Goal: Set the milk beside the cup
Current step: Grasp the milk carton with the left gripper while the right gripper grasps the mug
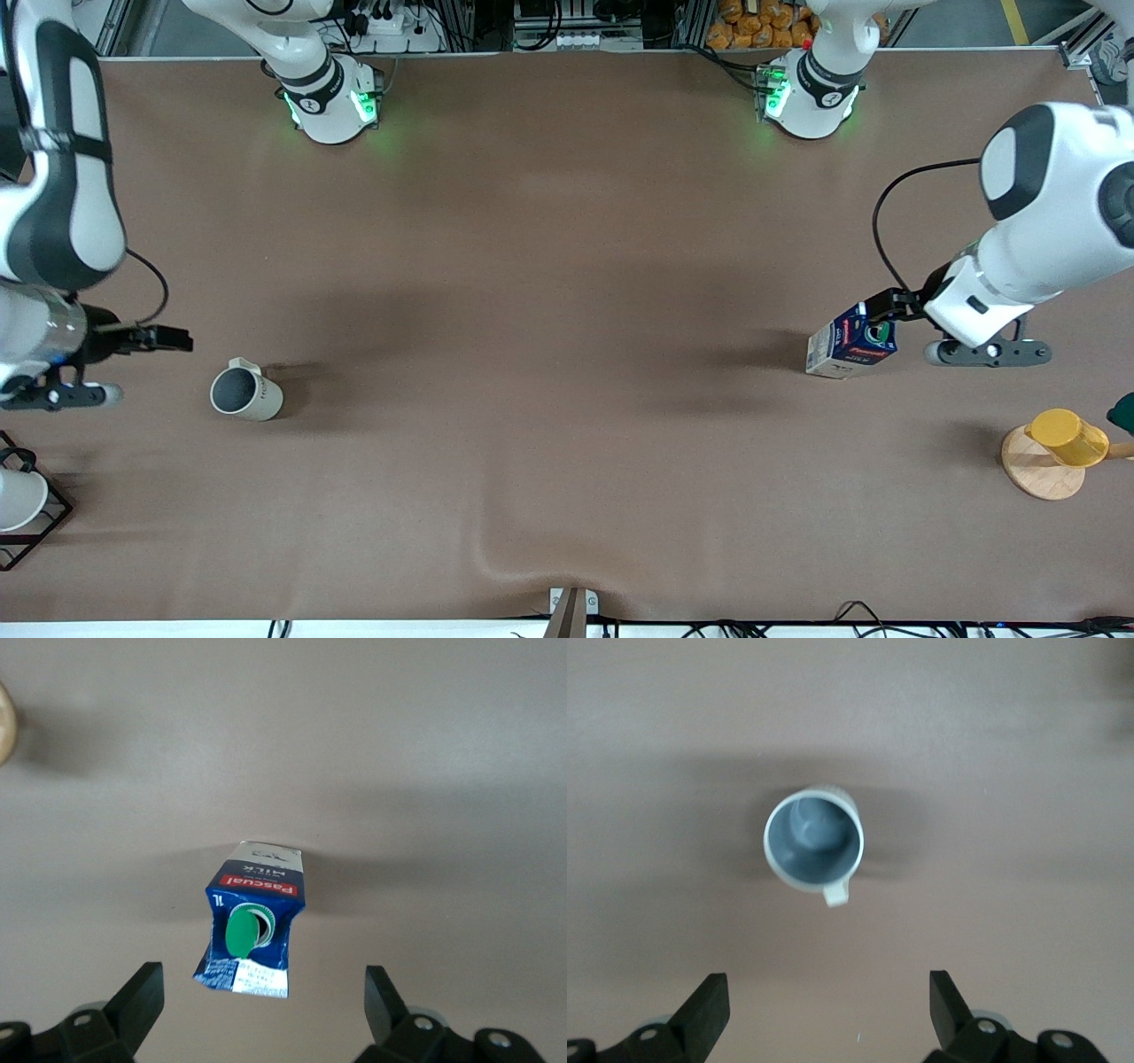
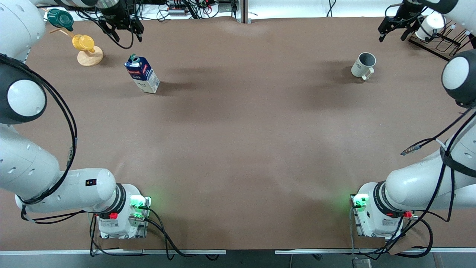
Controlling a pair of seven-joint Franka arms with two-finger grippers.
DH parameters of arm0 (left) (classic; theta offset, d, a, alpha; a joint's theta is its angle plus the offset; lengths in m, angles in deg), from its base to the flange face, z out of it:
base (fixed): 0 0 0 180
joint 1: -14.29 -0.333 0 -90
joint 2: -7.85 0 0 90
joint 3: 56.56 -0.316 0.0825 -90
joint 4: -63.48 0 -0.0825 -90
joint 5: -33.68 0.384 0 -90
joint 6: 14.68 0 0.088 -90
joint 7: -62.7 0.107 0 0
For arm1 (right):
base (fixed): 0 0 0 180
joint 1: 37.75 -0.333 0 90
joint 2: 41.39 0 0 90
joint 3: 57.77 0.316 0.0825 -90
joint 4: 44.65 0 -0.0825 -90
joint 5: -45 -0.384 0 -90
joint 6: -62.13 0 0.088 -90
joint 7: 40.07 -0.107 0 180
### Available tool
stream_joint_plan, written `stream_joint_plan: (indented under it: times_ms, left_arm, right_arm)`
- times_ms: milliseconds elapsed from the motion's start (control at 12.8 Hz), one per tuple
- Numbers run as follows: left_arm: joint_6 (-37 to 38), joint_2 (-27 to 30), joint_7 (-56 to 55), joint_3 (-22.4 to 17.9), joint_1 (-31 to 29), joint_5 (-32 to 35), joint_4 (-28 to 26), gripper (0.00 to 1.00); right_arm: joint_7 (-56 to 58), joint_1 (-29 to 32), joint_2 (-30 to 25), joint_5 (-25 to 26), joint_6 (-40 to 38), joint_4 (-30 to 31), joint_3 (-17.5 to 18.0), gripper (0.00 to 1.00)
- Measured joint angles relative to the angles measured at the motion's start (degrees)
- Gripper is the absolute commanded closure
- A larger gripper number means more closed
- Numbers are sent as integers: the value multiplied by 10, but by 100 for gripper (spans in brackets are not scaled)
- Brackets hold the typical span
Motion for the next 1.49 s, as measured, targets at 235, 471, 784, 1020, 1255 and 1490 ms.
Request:
stream_joint_plan:
  times_ms: [235, 471, 784, 1020, 1255, 1490]
  left_arm:
    - [-38, 0, 14, 0, -1, 0, -44, 0]
    - [-54, -2, 27, -1, -2, 3, -64, 0]
    - [-68, -16, 28, -1, -2, 22, -70, 0]
    - [-69, -24, 28, -1, -2, 22, -71, 0]
    - [-69, -31, 28, -1, -2, 22, -75, 0]
    - [-70, -38, 28, -1, -2, 22, -78, 4]
  right_arm:
    - [20, 0, 52, 0, 51, -2, 1, 0]
    - [22, 0, 97, -1, 85, -9, 1, 0]
    - [23, 2, 128, -18, 96, -11, 1, 0]
    - [31, 2, 133, -19, 94, -11, 1, 80]
    - [48, 5, 141, -25, 97, -11, 0, 100]
    - [52, 9, 142, -41, 99, -11, 0, 100]
